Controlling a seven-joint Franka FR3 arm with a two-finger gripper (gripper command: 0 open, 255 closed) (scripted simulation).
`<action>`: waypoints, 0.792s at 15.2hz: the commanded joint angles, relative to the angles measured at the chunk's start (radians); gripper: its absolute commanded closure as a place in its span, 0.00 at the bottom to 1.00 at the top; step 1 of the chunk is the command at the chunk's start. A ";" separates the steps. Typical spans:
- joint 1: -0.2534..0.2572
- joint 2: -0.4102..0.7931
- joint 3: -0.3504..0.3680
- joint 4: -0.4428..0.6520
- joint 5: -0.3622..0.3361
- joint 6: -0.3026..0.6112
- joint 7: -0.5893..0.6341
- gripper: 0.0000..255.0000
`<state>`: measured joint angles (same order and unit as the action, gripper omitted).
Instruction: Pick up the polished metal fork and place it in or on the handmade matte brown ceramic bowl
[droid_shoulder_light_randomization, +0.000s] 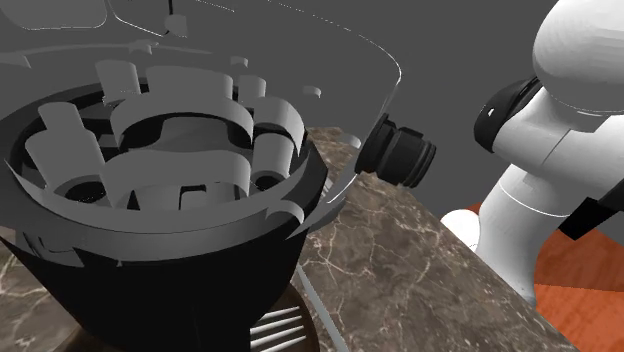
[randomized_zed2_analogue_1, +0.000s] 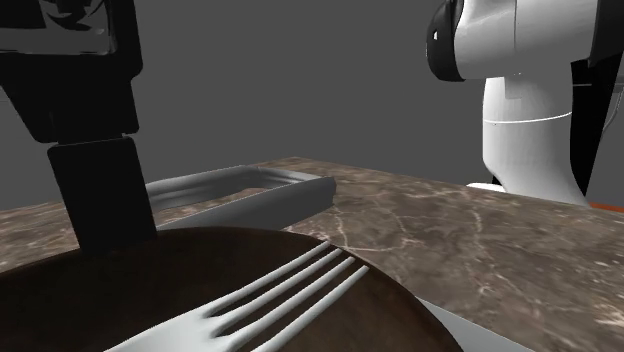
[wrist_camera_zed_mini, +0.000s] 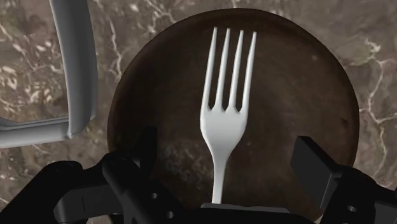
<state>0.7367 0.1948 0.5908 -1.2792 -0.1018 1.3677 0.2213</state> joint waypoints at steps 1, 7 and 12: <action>0.000 0.000 0.000 0.000 0.000 0.000 0.000 0.00; 0.085 0.134 0.009 0.316 -0.082 -0.198 0.031 0.00; 0.085 0.134 0.009 0.316 -0.082 -0.198 0.031 0.00</action>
<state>0.8218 0.3284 0.5994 -0.9640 -0.1834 1.1698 0.2520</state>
